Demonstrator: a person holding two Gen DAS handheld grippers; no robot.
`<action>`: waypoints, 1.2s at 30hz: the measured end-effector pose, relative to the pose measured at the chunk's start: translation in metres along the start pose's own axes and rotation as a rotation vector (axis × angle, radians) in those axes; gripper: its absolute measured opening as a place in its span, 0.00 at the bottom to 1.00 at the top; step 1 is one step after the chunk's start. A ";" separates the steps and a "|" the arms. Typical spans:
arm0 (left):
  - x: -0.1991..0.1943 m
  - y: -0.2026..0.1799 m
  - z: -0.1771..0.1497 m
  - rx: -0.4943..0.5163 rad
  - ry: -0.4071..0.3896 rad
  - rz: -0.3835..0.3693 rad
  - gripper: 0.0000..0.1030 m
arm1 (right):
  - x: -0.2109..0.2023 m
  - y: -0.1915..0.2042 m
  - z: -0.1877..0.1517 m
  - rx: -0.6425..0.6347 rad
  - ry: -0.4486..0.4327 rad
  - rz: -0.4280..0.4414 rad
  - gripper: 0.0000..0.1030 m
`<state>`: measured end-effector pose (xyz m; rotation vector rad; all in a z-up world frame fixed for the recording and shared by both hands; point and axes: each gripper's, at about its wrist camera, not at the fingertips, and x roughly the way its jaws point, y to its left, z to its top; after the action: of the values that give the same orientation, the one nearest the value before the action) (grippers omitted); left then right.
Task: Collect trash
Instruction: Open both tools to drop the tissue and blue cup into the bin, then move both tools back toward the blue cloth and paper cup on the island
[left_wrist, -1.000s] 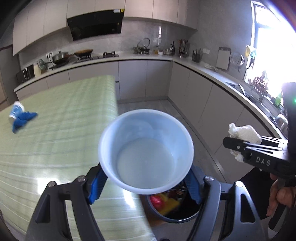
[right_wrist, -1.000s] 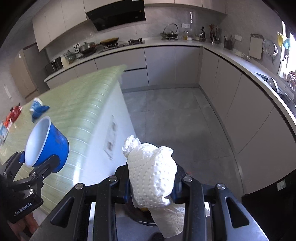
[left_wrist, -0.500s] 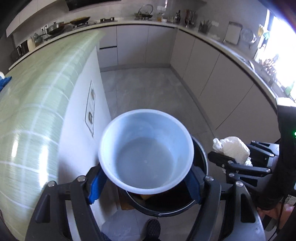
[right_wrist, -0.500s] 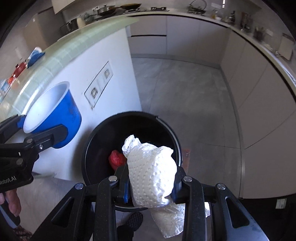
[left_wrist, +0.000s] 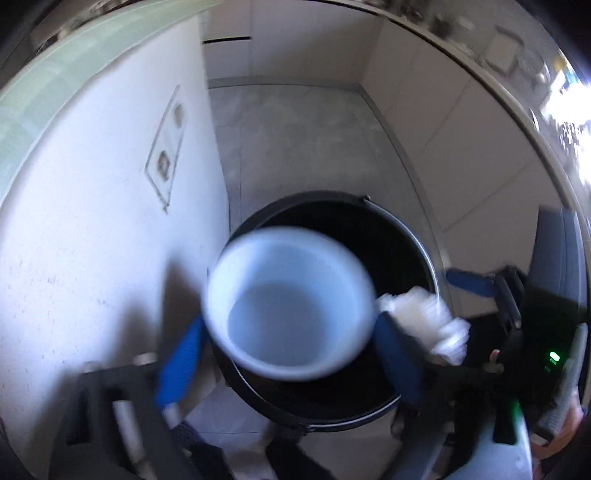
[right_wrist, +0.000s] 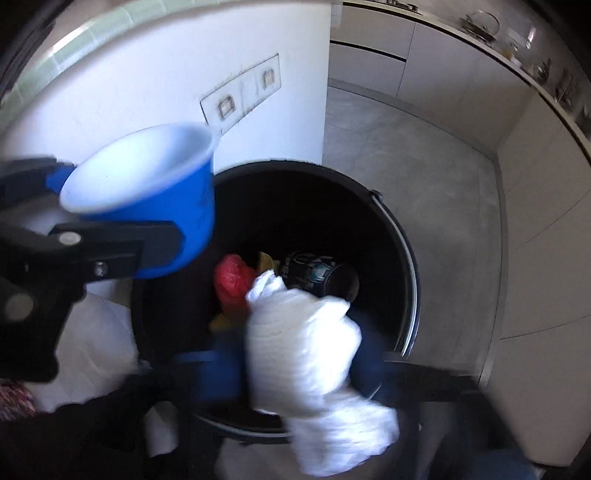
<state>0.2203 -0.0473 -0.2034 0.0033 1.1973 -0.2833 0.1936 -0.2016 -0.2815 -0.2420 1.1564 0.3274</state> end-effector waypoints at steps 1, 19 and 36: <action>-0.007 0.001 0.001 -0.018 -0.027 -0.007 0.98 | -0.001 -0.007 -0.001 0.020 -0.004 -0.006 1.00; -0.127 -0.023 0.009 0.085 -0.286 0.065 0.98 | -0.097 -0.061 0.006 0.278 -0.181 -0.010 1.00; -0.183 0.108 -0.001 -0.177 -0.423 0.271 0.98 | -0.152 0.023 0.133 0.196 -0.360 0.055 1.00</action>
<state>0.1822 0.0969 -0.0520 -0.0461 0.7849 0.0615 0.2435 -0.1527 -0.0902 0.0218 0.8327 0.2895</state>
